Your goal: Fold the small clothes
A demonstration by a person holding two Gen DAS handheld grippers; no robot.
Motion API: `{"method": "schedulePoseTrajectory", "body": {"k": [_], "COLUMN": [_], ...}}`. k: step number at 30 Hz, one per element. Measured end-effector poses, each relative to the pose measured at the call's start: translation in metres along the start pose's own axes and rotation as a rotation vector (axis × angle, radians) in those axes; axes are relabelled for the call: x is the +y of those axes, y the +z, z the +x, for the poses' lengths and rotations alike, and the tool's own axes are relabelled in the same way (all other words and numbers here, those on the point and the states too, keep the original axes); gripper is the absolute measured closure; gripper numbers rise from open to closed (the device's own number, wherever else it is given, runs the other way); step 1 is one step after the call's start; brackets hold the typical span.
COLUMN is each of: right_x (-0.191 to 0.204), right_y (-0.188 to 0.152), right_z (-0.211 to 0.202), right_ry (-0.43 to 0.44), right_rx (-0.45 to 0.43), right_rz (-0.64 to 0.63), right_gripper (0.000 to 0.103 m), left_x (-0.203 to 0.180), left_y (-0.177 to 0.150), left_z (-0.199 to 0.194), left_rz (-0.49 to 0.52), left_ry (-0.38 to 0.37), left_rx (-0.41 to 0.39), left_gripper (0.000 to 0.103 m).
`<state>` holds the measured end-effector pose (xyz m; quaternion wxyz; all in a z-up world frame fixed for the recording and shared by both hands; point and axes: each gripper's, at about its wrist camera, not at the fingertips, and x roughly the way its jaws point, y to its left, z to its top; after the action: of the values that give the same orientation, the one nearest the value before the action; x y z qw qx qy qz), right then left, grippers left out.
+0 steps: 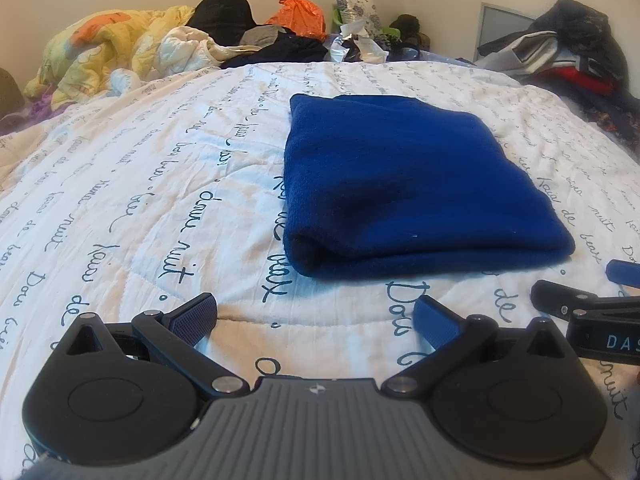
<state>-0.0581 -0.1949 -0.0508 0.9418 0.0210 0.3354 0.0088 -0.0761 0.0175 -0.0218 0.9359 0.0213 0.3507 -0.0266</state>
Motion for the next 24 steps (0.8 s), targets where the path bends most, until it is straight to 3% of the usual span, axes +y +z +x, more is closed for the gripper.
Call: {"method": "schedulePoseTrajectory", "body": {"k": [4, 12, 19, 22, 24], "right_x": [0.002, 0.007, 0.008, 0.007, 0.008], "right_y": [0.002, 0.018, 0.014, 0.014, 0.016], "right_z": [-0.002, 0.0, 0.002, 0.003, 0.003], "right_ry": [-0.001, 0.002, -0.011, -0.022, -0.026], "right_rx": [0.025, 0.168, 0.132, 0.122, 0.128], "right_rz": [0.003, -0.002, 0.009, 0.021, 0.025], "right_gripper": [0.0, 0.0, 0.0, 0.0, 0.0], "left_x": [-0.001, -0.005, -0.004, -0.005, -0.006], "left_y": [0.001, 0.005, 0.009, 0.008, 0.001], "left_z": [0.0, -0.003, -0.001, 0.0, -0.001], "left_rz": [-0.011, -0.03, -0.035, -0.031, -0.027], "left_ry": [0.009, 0.035, 0.029, 0.03, 0.031], "left_rx": [0.007, 0.059, 0.085, 0.069, 0.017], "left_gripper": [0.0, 0.0, 0.0, 0.0, 0.0]}}
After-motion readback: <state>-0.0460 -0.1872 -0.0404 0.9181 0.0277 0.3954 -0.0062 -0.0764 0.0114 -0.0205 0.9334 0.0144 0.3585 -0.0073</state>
